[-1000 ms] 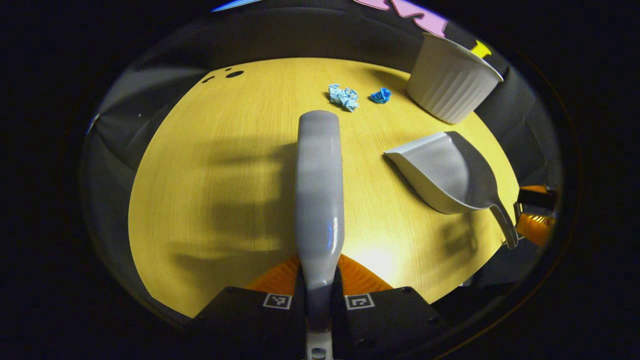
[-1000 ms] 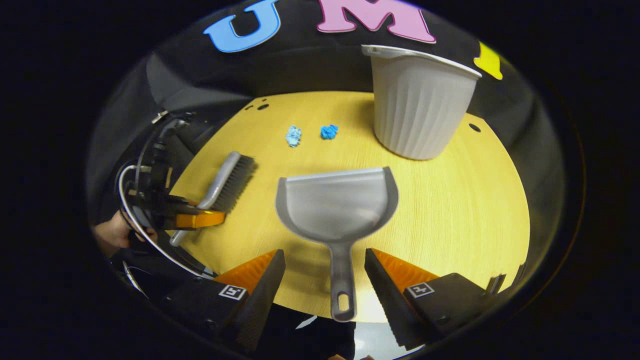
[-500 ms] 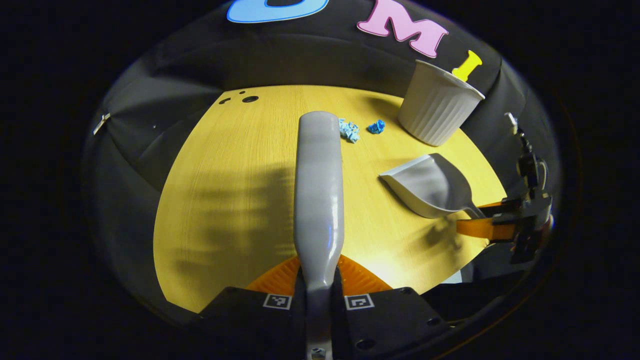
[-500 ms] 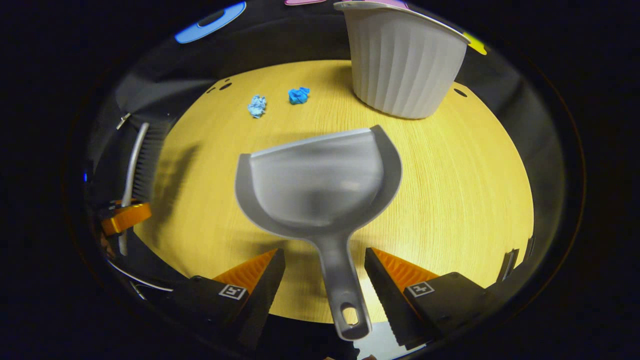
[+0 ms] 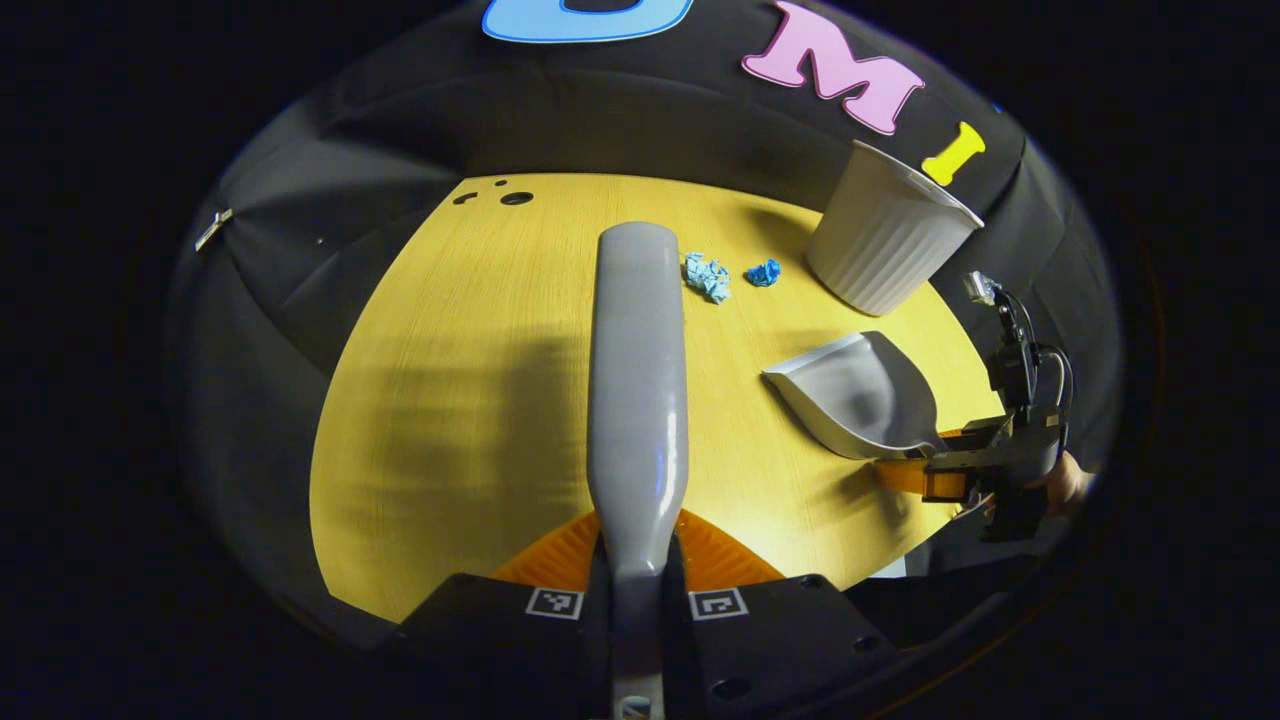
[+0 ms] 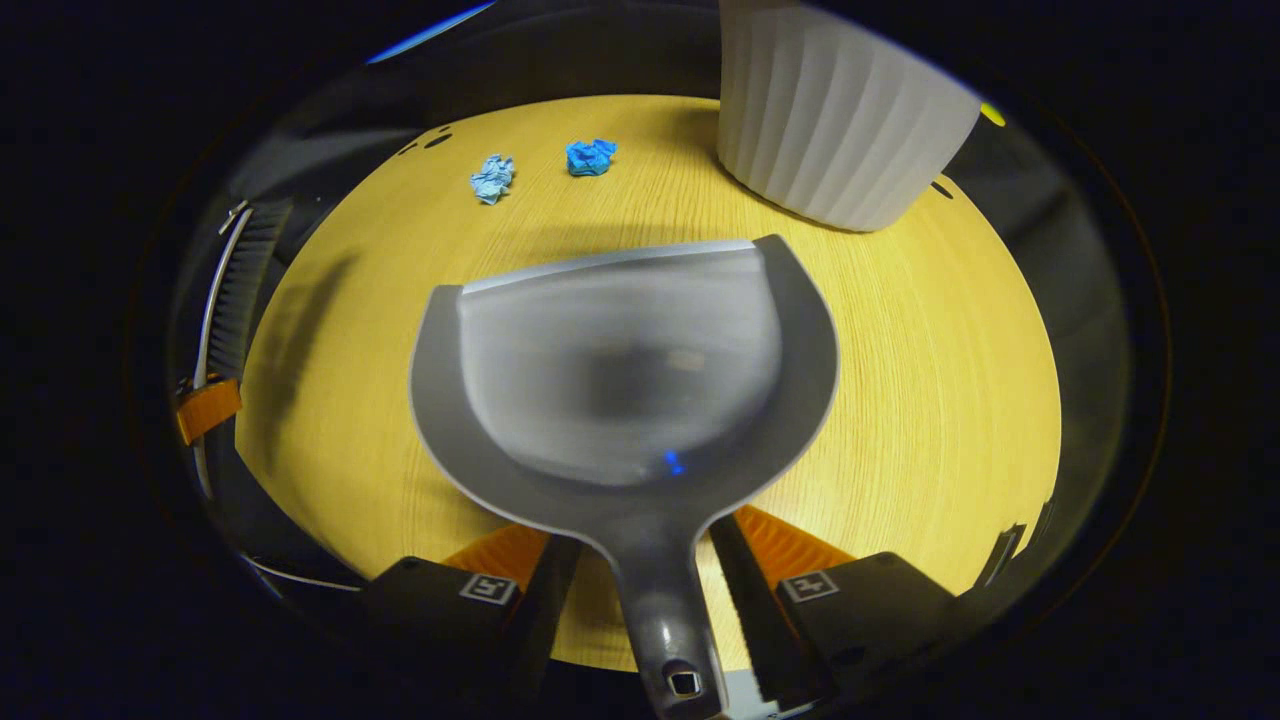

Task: Pick up the small broom and dustpan from the desktop, sweep the trash into the dustpan with the broom, and then empty the trash into the garbage bin.

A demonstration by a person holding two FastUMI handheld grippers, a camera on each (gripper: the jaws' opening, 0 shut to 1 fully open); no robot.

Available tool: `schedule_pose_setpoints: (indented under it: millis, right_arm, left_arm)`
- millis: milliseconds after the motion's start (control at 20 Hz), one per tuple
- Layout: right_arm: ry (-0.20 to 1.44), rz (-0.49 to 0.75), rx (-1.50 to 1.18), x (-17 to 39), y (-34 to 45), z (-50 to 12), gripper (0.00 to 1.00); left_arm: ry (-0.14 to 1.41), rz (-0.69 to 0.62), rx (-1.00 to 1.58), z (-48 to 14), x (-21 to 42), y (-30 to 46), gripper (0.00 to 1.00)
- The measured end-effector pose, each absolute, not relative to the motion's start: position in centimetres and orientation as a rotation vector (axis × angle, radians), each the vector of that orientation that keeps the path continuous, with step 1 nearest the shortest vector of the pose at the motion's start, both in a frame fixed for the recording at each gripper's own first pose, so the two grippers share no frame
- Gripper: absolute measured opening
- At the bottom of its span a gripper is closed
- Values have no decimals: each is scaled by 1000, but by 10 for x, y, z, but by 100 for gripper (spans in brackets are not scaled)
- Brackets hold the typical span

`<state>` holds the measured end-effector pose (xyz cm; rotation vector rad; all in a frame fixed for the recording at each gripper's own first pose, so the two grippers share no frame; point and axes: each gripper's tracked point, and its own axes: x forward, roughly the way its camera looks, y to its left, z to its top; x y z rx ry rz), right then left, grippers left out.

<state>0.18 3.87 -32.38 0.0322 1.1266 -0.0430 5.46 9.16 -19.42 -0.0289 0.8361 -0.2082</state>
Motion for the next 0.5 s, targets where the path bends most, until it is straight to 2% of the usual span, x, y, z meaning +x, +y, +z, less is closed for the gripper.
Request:
schedule_pose_setpoints:
  millis: [50, 100, 150, 200, 250, 300, 400, 450, 500]
  right_arm:
    - [1133, -44, 32, 1, 39, -324, 66]
    - [1129, -33, 24, 3, 39, -325, 67]
    - [1130, -18, 13, 3, 38, -326, 59]
    - [1129, 5, 5, 1, 39, -324, 47]
    - [1128, 31, -8, 2, 40, -326, 41]
    - [1141, 54, -19, 1, 41, -326, 40]
    - [1160, 79, -13, 0, 40, -327, 37]
    - [1168, 89, -7, 0, 40, -327, 29]
    - [1181, 101, -8, -1, 39, -327, 34]
  left_arm:
    - [841, -203, -24, -194, 60, 93, 24]
    - [845, -196, -17, -194, 66, 94, 24]
    - [847, -186, -10, -194, 73, 96, 24]
    - [849, -179, -2, -193, 80, 96, 24]
    - [851, -175, 9, -192, 89, 97, 24]
    - [852, -175, 28, -192, 97, 97, 27]
    - [859, -181, 84, -193, 119, 98, 24]
    - [869, -188, 109, -195, 129, 96, 24]
    - [879, -201, 123, -196, 141, 92, 24]
